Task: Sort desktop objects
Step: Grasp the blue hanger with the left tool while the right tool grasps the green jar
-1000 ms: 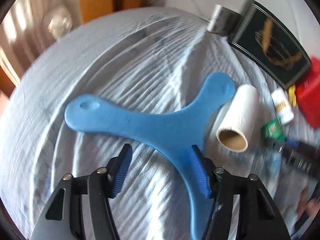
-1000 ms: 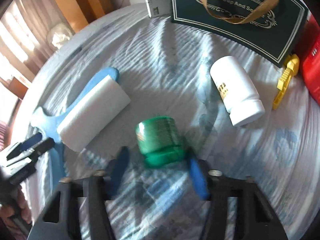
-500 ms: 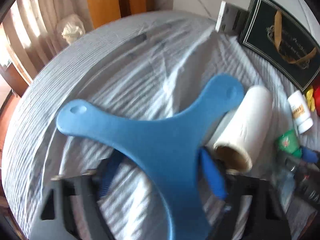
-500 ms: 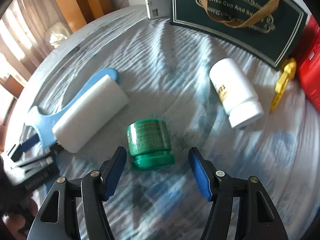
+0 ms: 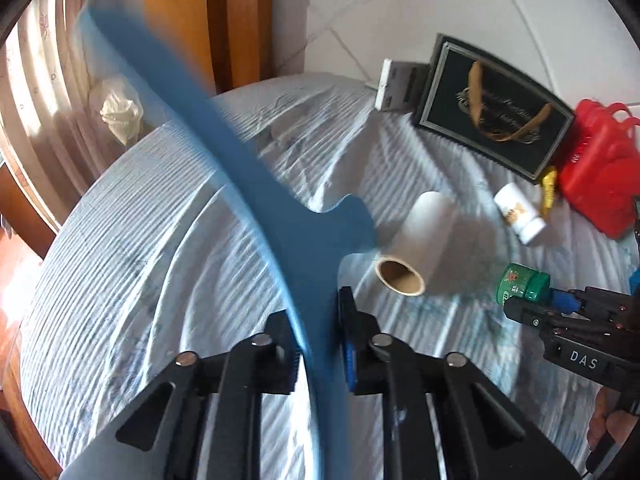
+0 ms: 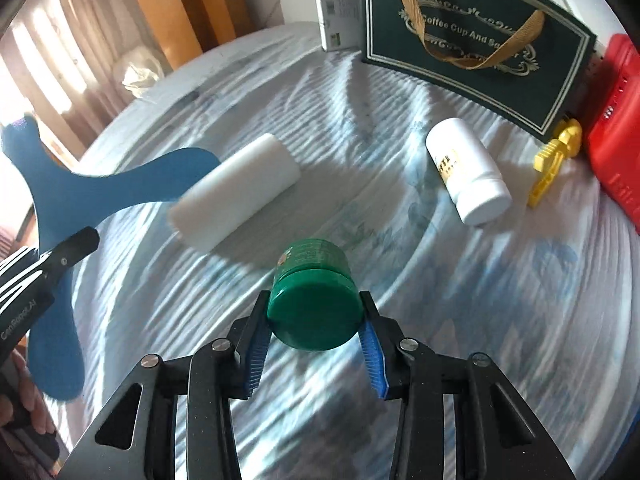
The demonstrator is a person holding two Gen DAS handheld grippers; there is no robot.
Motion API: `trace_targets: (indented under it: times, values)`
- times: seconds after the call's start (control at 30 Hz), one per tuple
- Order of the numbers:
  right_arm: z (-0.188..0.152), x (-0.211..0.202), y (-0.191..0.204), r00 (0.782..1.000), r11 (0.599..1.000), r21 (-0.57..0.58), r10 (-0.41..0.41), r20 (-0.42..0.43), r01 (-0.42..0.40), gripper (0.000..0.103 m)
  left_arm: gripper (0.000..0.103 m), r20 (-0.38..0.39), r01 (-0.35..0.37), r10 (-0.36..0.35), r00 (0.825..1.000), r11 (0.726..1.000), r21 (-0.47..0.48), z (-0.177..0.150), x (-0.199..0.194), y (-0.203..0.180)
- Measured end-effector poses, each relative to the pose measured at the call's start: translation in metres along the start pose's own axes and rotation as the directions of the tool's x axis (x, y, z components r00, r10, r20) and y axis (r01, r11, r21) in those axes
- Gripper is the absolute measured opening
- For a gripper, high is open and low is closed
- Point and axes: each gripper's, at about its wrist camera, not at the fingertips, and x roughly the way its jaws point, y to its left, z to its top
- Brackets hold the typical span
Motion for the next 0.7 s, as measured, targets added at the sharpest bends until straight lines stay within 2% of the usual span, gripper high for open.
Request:
trace_targets:
  times: [0.4, 0.5, 0.7]
  values:
    - [-0.024, -0.084, 0.005, 0.992, 0.999, 0.034, -0.006, 0.127, 0.001, 0.041, 0.011, 0.128, 0.036, -0.045, 0.991, 0.996, 0.076, 0.001, -0.084, -0.025]
    - [-0.033, -0.098, 0.003, 0.99, 0.999, 0.051, -0.009, 0.142, 0.002, 0.041, 0.011, 0.117, 0.025, -0.034, 0.993, 0.997, 0.077, -0.005, -0.08, -0.026]
    - [-0.048, -0.101, -0.001, 0.992, 0.997, 0.078, -0.006, 0.127, -0.004, 0.041, 0.012, 0.003, -0.031, 0.031, 1.0, 0.993, 0.115, -0.022, -0.032, -0.03]
